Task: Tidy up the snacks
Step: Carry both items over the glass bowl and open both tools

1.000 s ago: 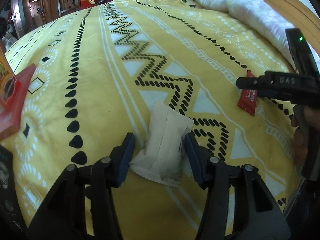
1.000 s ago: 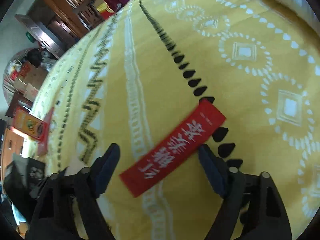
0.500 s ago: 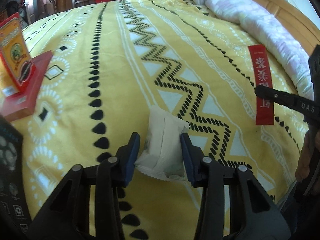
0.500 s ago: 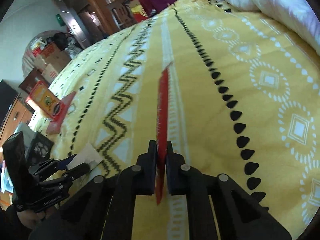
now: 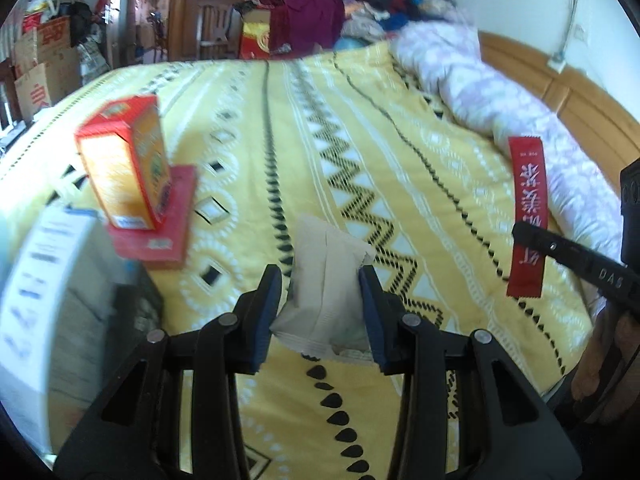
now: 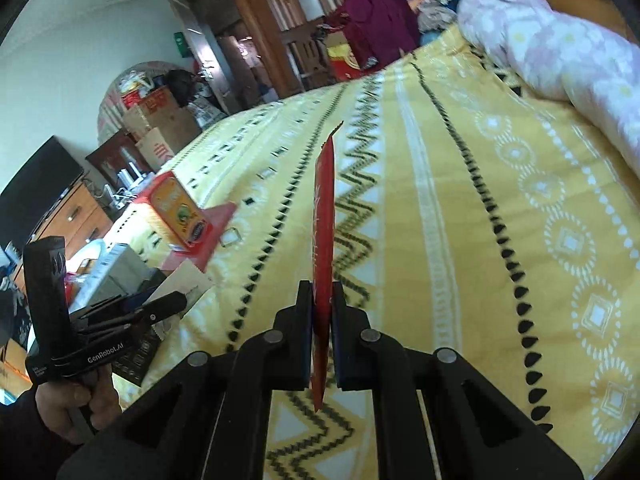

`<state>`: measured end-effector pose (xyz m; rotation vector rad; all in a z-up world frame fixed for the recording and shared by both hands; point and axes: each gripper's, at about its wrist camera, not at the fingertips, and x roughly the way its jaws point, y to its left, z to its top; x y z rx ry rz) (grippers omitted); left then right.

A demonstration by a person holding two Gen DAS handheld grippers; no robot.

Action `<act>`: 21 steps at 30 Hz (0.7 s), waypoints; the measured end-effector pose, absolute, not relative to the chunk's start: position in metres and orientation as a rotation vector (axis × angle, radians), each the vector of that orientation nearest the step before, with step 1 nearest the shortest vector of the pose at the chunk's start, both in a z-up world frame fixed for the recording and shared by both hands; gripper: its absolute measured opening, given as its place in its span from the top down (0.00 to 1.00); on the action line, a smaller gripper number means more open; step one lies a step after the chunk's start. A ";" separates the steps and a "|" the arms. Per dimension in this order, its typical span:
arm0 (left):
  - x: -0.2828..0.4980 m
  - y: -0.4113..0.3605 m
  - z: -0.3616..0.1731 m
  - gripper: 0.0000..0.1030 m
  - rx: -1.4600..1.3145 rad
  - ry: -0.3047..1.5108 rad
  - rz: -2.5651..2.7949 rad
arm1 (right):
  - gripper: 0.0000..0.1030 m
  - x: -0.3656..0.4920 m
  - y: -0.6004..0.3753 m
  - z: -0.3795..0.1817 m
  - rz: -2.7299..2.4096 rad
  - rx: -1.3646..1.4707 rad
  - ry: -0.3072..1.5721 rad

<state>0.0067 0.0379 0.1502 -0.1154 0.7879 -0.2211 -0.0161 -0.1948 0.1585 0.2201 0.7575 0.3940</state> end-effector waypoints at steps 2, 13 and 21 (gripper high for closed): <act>-0.002 0.052 0.169 0.61 -0.129 0.744 -0.197 | 0.89 -0.017 -0.177 0.175 0.426 0.201 0.733; -0.048 0.177 0.246 0.61 -0.218 0.574 0.039 | 0.90 -0.025 -0.034 0.275 0.688 0.085 0.601; -0.089 0.283 0.261 0.61 -0.302 0.510 0.253 | 0.89 -0.035 0.108 0.312 0.917 0.027 0.589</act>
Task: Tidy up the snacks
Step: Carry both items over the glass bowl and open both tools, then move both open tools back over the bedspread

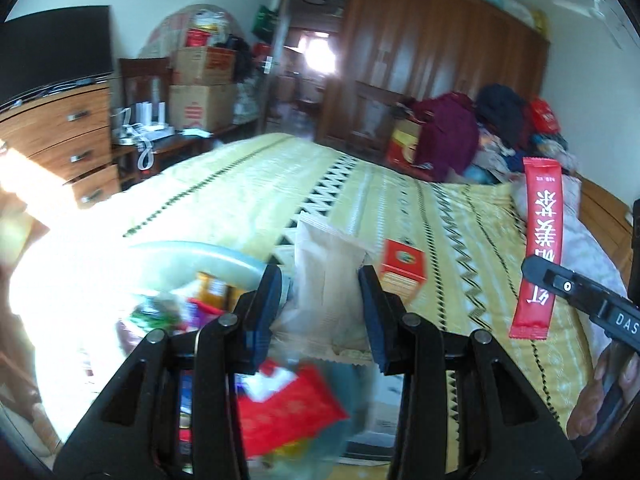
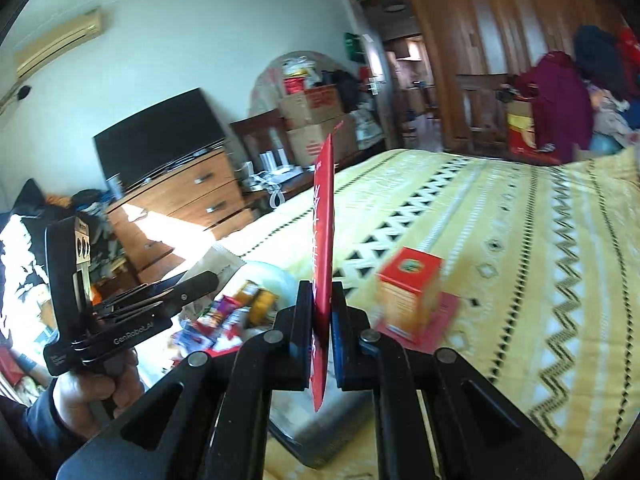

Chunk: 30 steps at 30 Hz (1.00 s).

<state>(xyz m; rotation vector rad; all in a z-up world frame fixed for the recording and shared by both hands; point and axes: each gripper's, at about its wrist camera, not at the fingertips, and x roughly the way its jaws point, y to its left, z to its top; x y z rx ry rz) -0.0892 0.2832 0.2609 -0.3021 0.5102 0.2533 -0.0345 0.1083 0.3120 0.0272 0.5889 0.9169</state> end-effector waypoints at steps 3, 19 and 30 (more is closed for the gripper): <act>-0.095 0.312 0.254 0.61 -0.326 0.516 0.320 | 0.90 -0.041 0.159 0.310 0.992 0.017 0.625; -0.103 0.366 0.214 0.61 -0.345 0.612 0.453 | 0.89 -0.047 0.291 0.246 1.104 -0.063 0.830; -0.105 0.376 0.208 0.58 -0.361 0.642 0.468 | 0.73 -0.044 0.299 0.240 1.111 -0.080 0.852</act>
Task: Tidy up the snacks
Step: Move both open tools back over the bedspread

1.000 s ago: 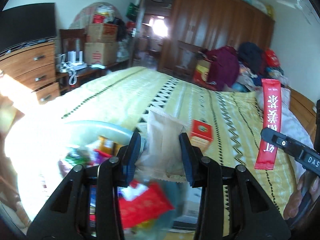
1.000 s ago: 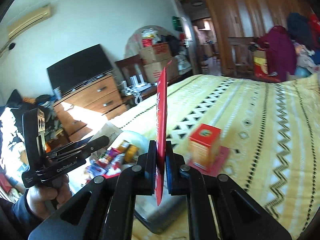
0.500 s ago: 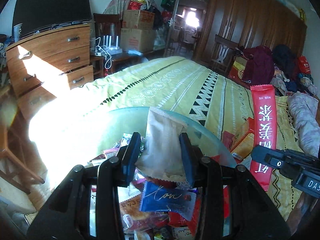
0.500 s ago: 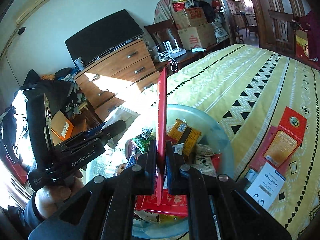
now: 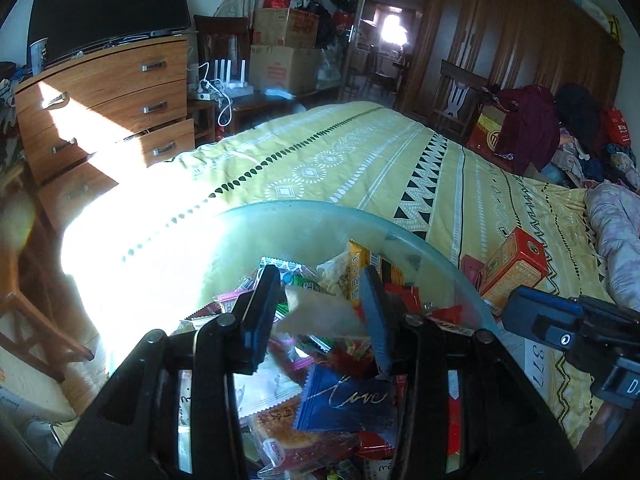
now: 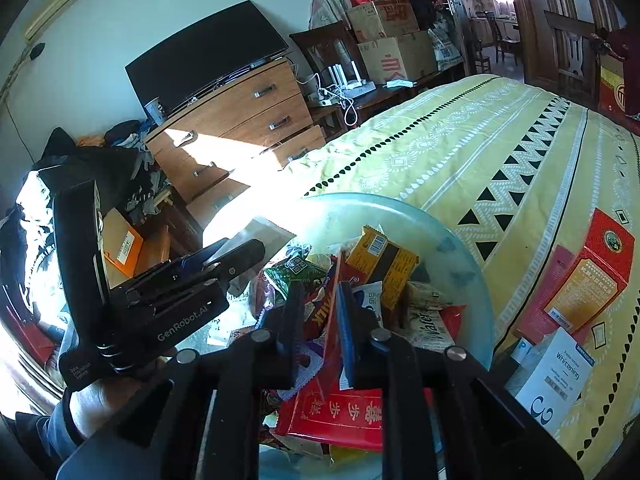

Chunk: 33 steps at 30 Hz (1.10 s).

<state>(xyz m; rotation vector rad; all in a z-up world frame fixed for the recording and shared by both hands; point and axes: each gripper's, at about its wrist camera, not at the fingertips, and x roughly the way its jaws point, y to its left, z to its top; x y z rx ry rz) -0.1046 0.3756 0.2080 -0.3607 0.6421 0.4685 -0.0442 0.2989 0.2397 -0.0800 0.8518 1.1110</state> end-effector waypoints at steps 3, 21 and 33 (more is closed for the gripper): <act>-0.105 0.375 0.210 0.29 -0.357 0.634 0.486 | 0.50 -0.047 0.299 0.243 1.109 -0.082 0.842; -0.125 0.133 0.253 0.00 -0.157 0.384 -0.062 | 0.00 -0.097 0.007 0.259 0.443 -0.108 0.410; -0.023 0.036 0.060 0.01 0.075 0.860 -0.004 | 0.00 -0.047 -0.153 0.041 0.154 -0.020 0.968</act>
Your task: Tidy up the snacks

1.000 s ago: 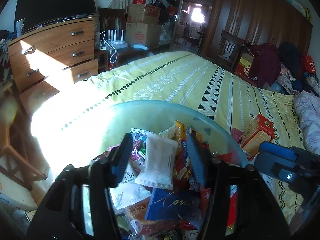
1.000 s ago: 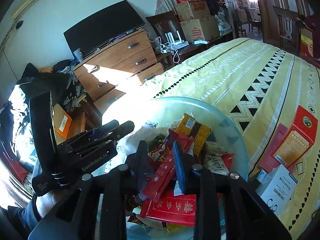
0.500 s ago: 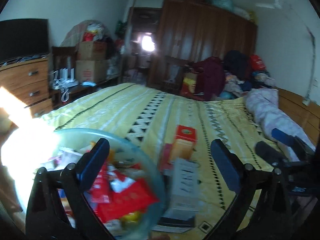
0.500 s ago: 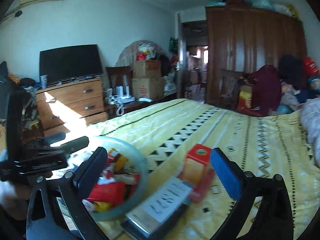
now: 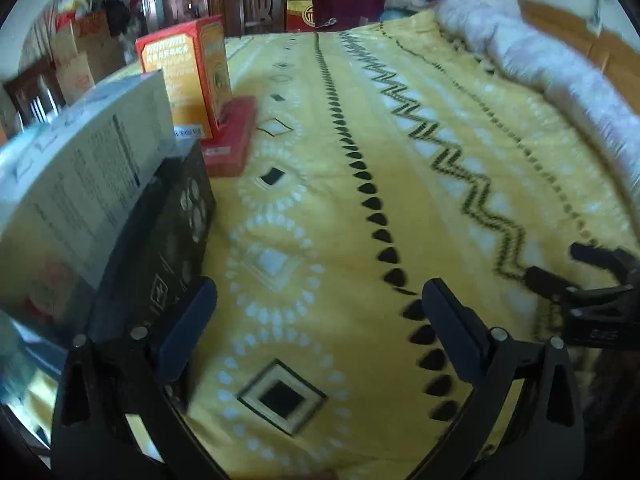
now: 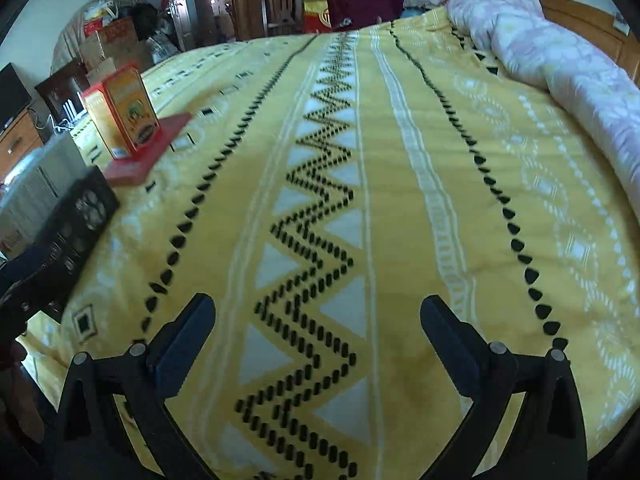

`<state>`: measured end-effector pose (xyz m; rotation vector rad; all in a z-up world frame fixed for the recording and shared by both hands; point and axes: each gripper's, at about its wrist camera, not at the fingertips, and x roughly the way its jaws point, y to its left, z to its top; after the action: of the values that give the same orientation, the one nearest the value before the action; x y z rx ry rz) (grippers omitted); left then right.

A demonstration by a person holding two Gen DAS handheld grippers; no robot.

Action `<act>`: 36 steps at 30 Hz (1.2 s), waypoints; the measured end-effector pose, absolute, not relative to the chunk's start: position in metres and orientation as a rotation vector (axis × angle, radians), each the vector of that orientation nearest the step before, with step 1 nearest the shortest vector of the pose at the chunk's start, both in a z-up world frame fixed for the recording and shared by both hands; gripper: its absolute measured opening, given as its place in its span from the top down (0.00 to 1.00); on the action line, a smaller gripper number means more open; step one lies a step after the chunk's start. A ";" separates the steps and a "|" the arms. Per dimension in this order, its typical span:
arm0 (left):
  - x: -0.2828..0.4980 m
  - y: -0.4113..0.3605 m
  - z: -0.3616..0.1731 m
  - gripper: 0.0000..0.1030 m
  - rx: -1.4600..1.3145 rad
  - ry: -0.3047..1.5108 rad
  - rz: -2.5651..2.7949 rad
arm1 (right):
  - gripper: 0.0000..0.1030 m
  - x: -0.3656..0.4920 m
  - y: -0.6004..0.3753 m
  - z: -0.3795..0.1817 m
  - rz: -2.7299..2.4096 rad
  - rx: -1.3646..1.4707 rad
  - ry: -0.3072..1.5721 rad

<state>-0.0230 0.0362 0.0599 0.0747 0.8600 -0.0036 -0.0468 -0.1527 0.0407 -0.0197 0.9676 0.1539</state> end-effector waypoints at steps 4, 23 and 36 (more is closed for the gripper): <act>-0.011 0.021 0.049 0.00 0.165 0.856 0.024 | 0.00 -0.047 -0.156 0.008 0.144 -0.039 0.972; -0.006 -0.022 0.006 0.00 -0.031 0.926 0.053 | 0.00 -0.052 -0.175 -0.007 0.125 -0.017 0.880; -0.006 -0.026 0.004 0.00 0.001 0.910 0.089 | 0.00 -0.051 -0.180 -0.009 0.145 0.012 0.872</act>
<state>-0.0064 -0.0261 0.0039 0.0011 0.9104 0.0893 -0.0510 -0.1795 -0.0093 0.0121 0.8718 0.1448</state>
